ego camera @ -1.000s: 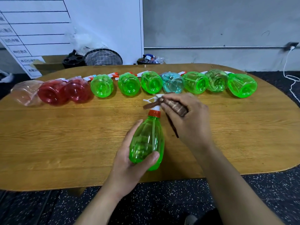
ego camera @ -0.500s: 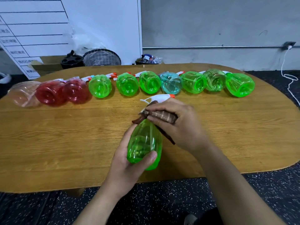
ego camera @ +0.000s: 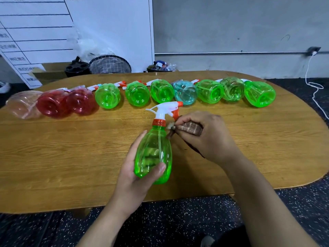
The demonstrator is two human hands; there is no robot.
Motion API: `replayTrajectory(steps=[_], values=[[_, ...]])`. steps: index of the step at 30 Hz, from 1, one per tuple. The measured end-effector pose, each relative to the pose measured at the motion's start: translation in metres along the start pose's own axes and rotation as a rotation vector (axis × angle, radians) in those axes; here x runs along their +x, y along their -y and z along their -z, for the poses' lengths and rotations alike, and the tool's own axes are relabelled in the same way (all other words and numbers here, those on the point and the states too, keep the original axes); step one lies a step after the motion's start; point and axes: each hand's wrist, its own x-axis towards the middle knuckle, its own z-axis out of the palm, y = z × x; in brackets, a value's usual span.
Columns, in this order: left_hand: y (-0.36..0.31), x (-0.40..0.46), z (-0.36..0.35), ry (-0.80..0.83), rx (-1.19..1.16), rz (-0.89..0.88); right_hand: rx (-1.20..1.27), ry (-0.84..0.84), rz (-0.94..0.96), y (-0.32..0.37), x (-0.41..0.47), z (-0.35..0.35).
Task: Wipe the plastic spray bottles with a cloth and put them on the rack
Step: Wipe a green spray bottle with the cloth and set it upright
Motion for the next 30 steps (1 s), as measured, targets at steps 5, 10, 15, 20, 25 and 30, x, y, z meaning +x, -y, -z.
replayTrajectory(steps=[5,10,15,20,25,30], values=[[0.002,-0.001,0.000,0.010,0.003,-0.012,0.000,-0.162,0.020,0.006,-0.001,-0.013],[0.000,-0.001,0.000,-0.005,0.011,-0.020,0.052,0.047,-0.007,-0.001,0.001,0.008],[0.001,0.000,0.002,-0.040,0.020,-0.031,0.288,0.317,-0.203,-0.020,-0.006,0.027],[0.001,-0.003,0.001,0.015,0.075,-0.016,0.603,-0.223,-0.170,-0.010,0.006,0.021],[0.002,-0.004,0.000,0.060,0.082,-0.022,0.475,-0.260,-0.170,-0.003,0.009,0.001],[0.002,-0.003,-0.001,0.058,0.064,-0.026,0.340,-0.344,-0.220,-0.001,0.007,-0.005]])
